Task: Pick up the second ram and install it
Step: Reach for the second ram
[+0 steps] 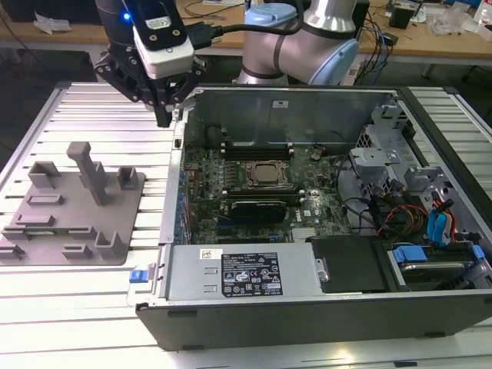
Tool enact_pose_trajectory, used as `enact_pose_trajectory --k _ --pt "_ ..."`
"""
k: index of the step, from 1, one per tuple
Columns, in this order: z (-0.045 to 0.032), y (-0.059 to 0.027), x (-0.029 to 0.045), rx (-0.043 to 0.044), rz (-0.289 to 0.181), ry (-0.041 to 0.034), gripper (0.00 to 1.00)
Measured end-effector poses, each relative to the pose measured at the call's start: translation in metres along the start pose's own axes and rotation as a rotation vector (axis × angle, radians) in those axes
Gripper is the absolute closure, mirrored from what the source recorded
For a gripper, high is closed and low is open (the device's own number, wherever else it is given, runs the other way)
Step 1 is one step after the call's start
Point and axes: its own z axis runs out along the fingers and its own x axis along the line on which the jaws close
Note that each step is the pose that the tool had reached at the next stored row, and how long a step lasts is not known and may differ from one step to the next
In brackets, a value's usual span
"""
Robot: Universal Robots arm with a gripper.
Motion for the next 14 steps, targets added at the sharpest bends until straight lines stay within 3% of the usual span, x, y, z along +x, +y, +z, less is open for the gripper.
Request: enact_pose_trajectory --k 10,14 --pt "-0.0006 -0.0017 0.0228 -0.0001 0.000 -0.0008 0.92" --pt "-0.0010 -0.0027 0.0364 -0.0002 0.000 -0.0016 0.92"
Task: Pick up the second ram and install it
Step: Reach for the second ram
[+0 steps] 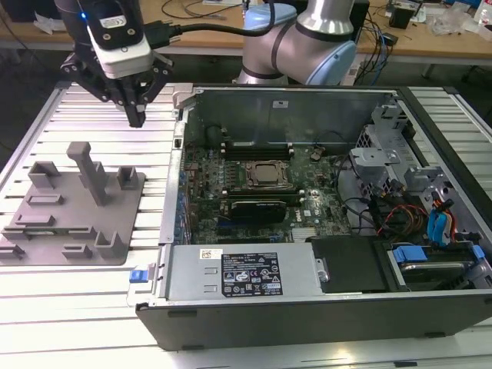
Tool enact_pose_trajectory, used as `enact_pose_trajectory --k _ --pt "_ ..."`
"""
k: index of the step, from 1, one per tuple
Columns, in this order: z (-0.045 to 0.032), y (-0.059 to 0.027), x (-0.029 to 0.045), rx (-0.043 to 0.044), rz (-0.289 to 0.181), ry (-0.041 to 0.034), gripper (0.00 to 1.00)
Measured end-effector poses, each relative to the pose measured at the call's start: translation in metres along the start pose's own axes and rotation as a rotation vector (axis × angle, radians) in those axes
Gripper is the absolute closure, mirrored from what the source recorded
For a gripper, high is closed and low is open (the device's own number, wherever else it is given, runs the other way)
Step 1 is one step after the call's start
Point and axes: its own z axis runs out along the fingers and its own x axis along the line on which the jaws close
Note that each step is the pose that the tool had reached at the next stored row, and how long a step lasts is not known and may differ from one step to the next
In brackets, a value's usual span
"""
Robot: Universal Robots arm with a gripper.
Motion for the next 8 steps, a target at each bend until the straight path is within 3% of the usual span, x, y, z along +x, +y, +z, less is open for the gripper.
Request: enact_pose_trajectory --k 8 --pt "-0.0005 -0.0012 0.0157 0.0000 0.000 -0.0004 0.92"
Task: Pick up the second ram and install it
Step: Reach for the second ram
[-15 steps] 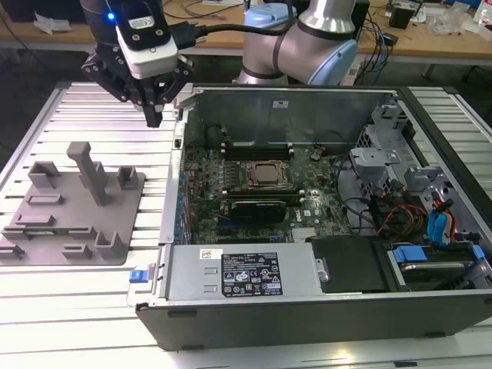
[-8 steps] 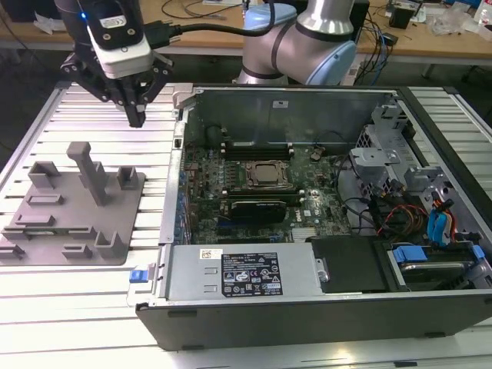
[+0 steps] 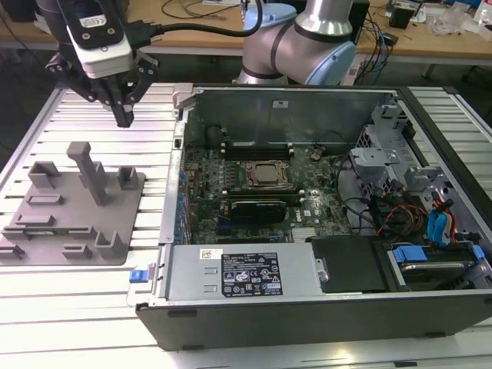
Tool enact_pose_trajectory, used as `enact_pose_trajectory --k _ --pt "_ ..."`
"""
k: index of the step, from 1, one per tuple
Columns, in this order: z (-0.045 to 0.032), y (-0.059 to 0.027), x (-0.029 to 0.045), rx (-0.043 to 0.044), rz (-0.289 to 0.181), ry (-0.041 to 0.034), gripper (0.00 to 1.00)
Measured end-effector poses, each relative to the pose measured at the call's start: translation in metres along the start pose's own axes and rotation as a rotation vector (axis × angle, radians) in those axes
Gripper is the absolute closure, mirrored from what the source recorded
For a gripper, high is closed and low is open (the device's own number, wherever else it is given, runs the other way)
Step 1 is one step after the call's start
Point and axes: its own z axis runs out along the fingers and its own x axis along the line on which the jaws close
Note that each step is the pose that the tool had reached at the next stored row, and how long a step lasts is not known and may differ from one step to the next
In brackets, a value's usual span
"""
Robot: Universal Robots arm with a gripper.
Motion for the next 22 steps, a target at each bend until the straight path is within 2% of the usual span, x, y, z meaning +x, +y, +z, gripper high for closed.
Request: enact_pose_trajectory --k 13,18,22 --pt "-0.0005 -0.0013 0.0176 -0.0001 0.000 -0.0003 0.92" --pt "-0.0008 -0.0020 0.0270 0.0000 0.000 -0.0003 0.92" --pt "-0.0011 -0.0028 0.0382 -0.0001 0.000 -0.0006 0.92"
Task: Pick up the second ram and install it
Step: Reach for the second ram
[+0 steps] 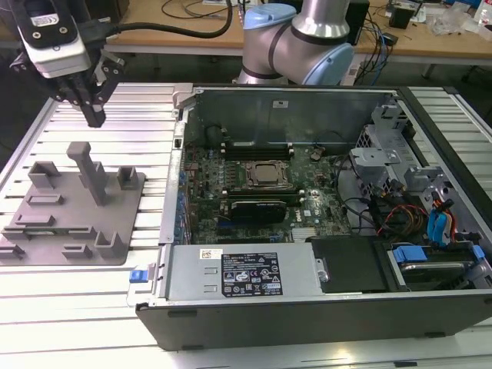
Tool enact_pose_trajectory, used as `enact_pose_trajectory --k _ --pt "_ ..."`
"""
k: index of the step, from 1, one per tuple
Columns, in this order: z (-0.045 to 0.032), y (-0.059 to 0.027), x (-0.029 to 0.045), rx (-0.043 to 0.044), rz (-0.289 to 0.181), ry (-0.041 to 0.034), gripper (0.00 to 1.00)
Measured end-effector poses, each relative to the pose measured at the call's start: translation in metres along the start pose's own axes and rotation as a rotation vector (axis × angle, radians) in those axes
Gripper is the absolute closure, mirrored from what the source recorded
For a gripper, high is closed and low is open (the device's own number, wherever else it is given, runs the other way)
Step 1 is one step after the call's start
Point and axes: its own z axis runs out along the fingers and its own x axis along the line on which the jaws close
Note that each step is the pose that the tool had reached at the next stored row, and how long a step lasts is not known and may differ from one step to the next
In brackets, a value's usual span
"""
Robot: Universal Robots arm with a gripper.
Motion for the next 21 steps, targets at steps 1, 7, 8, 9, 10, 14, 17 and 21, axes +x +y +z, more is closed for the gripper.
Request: enact_pose_trajectory --k 1,7,8,9,10,14,17,21 --pt "-0.0001 -0.0002 0.0020 0.0000 0.000 0.0000 0.92" --pt "-0.0005 -0.0014 0.0187 -0.0001 0.000 -0.0008 0.92" --pt "-0.0005 -0.0015 0.0207 0.0000 0.000 -0.0010 0.92" --pt "-0.0005 -0.0017 0.0230 0.0000 0.000 -0.0011 0.92" --pt "-0.0005 -0.0020 0.0272 0.0000 0.000 -0.0013 0.92" --pt "-0.0006 -0.0028 0.0372 -0.0001 0.000 -0.0016 0.92" --pt "-0.0007 -0.0036 0.0481 -0.0001 0.000 -0.0019 0.92" --pt "-0.0005 -0.0050 0.0648 -0.0002 0.000 -0.0024 0.92"
